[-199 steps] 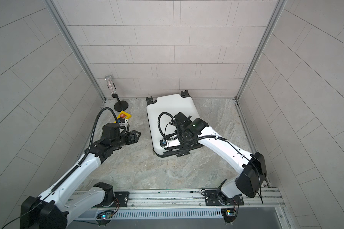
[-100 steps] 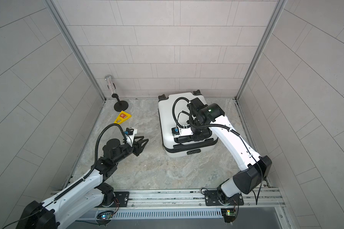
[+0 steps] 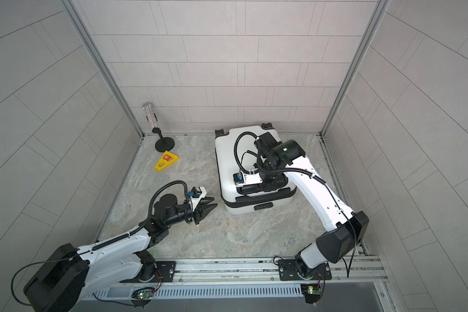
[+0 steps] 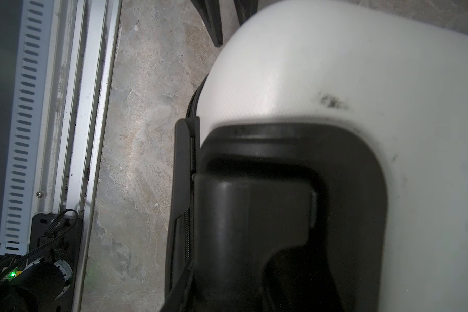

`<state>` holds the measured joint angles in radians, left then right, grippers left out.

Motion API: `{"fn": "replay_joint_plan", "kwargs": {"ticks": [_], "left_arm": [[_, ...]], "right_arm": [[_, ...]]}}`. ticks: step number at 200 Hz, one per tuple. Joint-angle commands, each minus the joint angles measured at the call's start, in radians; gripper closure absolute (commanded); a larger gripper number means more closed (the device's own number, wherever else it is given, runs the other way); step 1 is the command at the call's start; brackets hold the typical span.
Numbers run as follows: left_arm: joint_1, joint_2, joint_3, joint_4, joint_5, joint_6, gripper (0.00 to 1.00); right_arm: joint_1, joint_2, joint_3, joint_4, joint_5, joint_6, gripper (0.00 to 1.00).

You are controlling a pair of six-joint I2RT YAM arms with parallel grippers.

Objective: Open the suitcase zippers
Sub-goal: Unzip the zipper on the suitcase.

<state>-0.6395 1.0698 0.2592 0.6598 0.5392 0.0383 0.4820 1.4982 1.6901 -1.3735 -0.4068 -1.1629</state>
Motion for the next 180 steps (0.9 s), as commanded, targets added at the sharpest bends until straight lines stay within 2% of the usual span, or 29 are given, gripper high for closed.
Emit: {"fn": "replay_joint_plan", "kwargs": {"ticks": [1,19,86,106,180], "left_arm": [[-0.020,0.043,-0.013,0.137,-0.006,0.028,0.65],[-0.026,0.086,-0.010,0.200,-0.005,0.020,0.67],[-0.046,0.159,0.012,0.263,-0.013,0.030,0.72],[-0.047,0.169,0.015,0.274,-0.006,0.031,0.76],[-0.055,0.147,0.017,0.253,-0.003,0.029,0.77]], "right_arm": [[0.006,-0.058,0.067,0.122,-0.043,-0.083,1.00],[0.005,-0.062,0.062,0.123,-0.043,-0.083,1.00],[0.007,-0.072,0.055,0.131,-0.043,-0.084,1.00],[0.007,-0.073,0.052,0.133,-0.043,-0.084,1.00],[0.006,-0.075,0.051,0.144,-0.041,-0.083,1.00]]}}
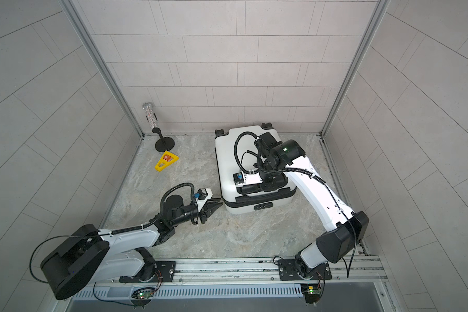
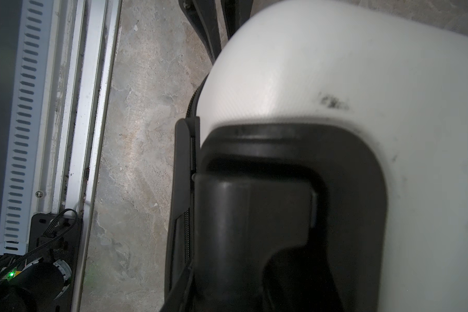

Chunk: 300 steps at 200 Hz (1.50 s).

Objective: Open the suitcase zippers
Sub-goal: Unzip the zipper on the suitcase.

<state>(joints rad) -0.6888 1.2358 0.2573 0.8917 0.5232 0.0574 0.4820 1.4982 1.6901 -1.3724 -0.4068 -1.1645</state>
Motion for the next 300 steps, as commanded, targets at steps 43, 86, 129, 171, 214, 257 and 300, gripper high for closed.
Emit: {"fn": "replay_joint_plan", "kwargs": {"ticks": [43,86,129,171,214,257,300], "left_arm": [[-0.008,0.013,0.031,0.040,0.022,0.012,0.81],[-0.008,0.033,0.031,0.061,0.039,0.001,0.83],[-0.007,0.041,0.063,0.073,0.030,-0.014,0.86],[-0.008,0.002,0.062,0.038,0.050,-0.043,1.00],[-0.008,-0.162,0.068,-0.192,0.054,-0.041,1.00],[-0.008,-0.290,0.082,-0.383,0.056,-0.006,1.00],[-0.008,-0.355,0.087,-0.426,0.062,-0.054,1.00]], "right_arm": [[0.007,-0.078,0.050,0.140,-0.043,-0.080,1.00],[0.007,-0.081,0.046,0.136,-0.054,-0.075,1.00],[0.009,-0.085,0.043,0.134,-0.061,-0.071,1.00],[0.010,-0.087,0.051,0.212,-0.041,0.096,1.00],[0.095,-0.122,-0.007,0.421,0.160,0.442,1.00],[0.193,-0.079,-0.010,0.480,0.272,0.637,1.00],[0.210,-0.026,0.010,0.519,0.339,0.756,1.00]]}}
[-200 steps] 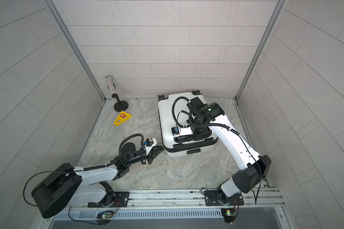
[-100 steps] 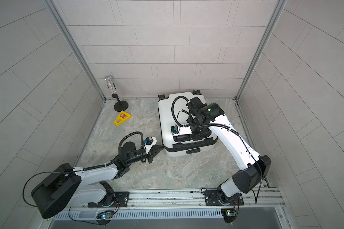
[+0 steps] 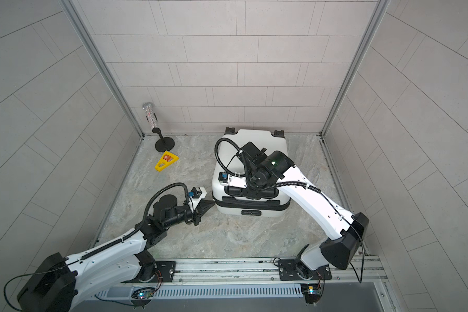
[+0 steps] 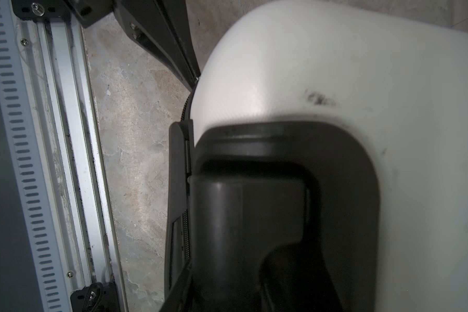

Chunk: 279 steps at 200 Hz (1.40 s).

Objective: Open the suitcase zippers
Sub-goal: Unzip the zipper on the suitcase.

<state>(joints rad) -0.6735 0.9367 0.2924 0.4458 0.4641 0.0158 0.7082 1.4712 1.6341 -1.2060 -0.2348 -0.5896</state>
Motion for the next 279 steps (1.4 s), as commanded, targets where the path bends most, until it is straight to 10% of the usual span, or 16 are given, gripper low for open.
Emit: {"fn": "replay_joint_plan", "kwargs": {"ticks": [1,202,279], "left_arm": [[-0.023,-0.057,0.052,0.019,0.121,-0.013,1.00],[-0.347,0.290,0.131,0.436,-0.133,-0.130,1.00],[-0.345,-0.072,0.123,-0.094,-0.338,0.014,0.50]], "right_arm": [[-0.016,0.002,0.067,0.354,0.167,0.184,1.00],[0.021,0.078,0.002,0.605,0.044,0.382,1.00],[-0.029,-0.014,-0.125,0.463,-0.089,-0.079,1.00]]}}
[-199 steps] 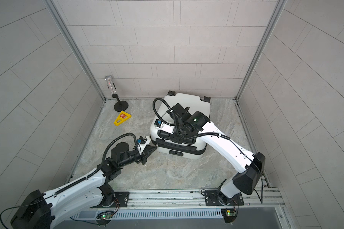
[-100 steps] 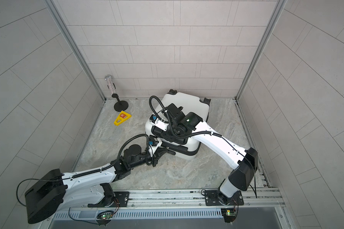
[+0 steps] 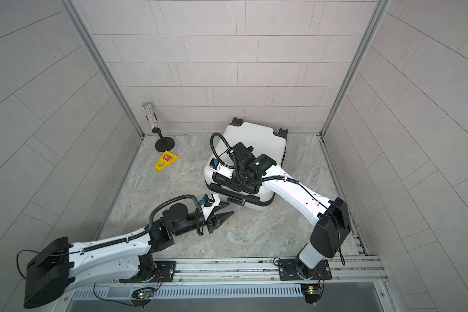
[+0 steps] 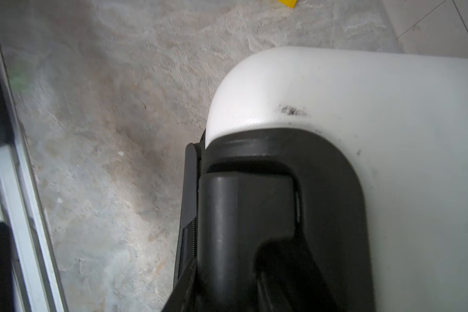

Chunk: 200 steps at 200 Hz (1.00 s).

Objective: Open the suitcase zippers
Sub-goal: Place the suitcase at the center of the board, then pick up the suitcase from the center of the board.

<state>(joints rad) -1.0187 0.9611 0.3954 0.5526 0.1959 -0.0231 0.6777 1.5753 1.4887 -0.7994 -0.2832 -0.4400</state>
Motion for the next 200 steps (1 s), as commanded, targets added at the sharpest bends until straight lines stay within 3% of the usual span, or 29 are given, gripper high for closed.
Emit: {"fn": "replay_joint_plan", "kwargs": {"ticks": [1,40,75,89,101,122,160,200], "left_arm": [[0.001,-0.101,0.020,-0.211,-0.073,0.055,0.50],[0.004,-0.244,0.100,-0.523,-0.211,0.114,0.44],[0.017,-0.268,0.207,-0.715,-0.266,0.181,0.37],[0.027,-0.244,0.263,-0.780,-0.247,0.208,0.35],[0.040,-0.210,0.319,-0.835,-0.213,0.236,0.34],[0.069,-0.115,0.440,-0.946,-0.119,0.288,0.33],[0.098,0.090,0.689,-1.156,0.008,0.409,0.33],[0.096,0.333,0.939,-1.321,0.073,0.445,0.33]], "right_arm": [[0.002,-0.119,0.018,0.056,-0.045,-0.234,1.00],[0.017,-0.141,-0.047,0.045,-0.238,-0.464,1.00],[0.034,-0.130,-0.056,0.011,-0.267,-0.502,1.00],[0.034,-0.155,-0.078,0.028,-0.248,-0.483,0.81],[0.032,-0.203,-0.119,0.077,-0.221,-0.432,0.68],[0.028,-0.316,-0.222,0.185,-0.138,-0.333,0.55],[-0.004,-0.537,-0.367,0.239,0.030,-0.140,0.46],[-0.016,-0.791,-0.552,0.272,0.250,0.142,0.46]]}}
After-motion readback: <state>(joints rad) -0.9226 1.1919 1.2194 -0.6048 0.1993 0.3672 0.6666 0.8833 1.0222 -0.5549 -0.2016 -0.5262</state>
